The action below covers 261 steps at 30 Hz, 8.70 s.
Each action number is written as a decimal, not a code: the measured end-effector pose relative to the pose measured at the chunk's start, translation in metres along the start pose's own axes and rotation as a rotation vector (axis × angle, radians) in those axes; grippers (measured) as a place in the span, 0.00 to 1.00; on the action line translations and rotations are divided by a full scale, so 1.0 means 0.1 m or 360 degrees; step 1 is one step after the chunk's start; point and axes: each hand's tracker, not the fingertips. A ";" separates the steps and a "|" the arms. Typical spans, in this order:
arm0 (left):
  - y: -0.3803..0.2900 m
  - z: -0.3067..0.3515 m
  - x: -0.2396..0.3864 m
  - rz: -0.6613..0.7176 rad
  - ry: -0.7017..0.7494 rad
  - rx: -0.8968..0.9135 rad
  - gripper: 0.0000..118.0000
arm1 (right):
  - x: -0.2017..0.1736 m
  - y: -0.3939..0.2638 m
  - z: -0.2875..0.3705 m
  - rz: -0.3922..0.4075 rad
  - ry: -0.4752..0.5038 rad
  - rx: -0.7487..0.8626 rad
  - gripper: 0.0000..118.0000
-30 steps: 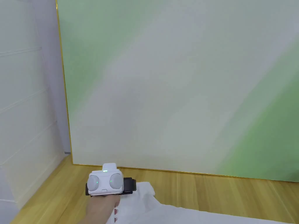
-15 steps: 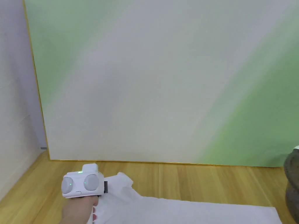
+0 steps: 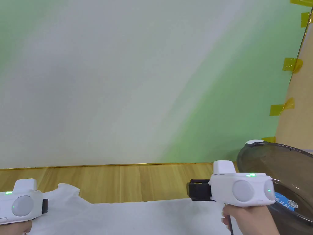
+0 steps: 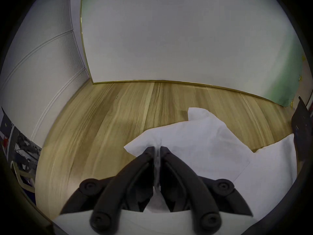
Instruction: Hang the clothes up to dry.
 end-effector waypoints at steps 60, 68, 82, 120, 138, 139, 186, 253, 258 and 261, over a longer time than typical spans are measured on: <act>2.52 5.52 0.36 -0.0050 -0.0152 0.1736 0.04 | -0.21 2.26 4.51 0.0117 -0.0051 0.1517 0.05; 2.64 5.25 0.22 -0.0048 -0.0079 0.1699 0.04 | -0.30 2.54 4.30 0.0172 -0.0140 0.1472 0.05; 3.20 4.32 -0.15 -0.0072 -0.0080 0.1632 0.04 | -0.35 3.01 3.51 0.0191 -0.0174 0.1403 0.05; 2.91 3.86 -0.39 -0.0173 -0.0059 0.1568 0.04 | -0.31 2.94 2.48 0.0253 -0.0115 0.1305 0.05; -0.13 3.91 0.11 -0.0242 -0.0296 0.1164 0.04 | 0.03 0.36 2.25 0.0239 0.0087 0.0988 0.05; -0.35 3.88 0.16 -0.0226 -0.0322 0.1125 0.04 | 0.07 0.19 2.22 0.0237 0.0098 0.0976 0.05; -1.61 2.80 1.69 -0.0131 -0.0279 0.1033 0.02 | -0.79 -1.61 1.98 0.0294 0.0193 0.0935 0.04; -1.98 3.24 1.17 0.0108 -0.0126 0.1048 0.02 | -0.37 -1.98 1.44 0.1772 0.0913 -0.0752 0.05; -1.91 3.17 1.25 0.0070 -0.0166 0.1050 0.02 | 0.09 -1.65 1.40 0.1731 0.0691 -0.0865 0.05; -1.87 3.13 1.28 0.0058 -0.0194 0.1049 0.02 | 0.23 -1.41 1.29 0.1799 0.0452 -0.0873 0.05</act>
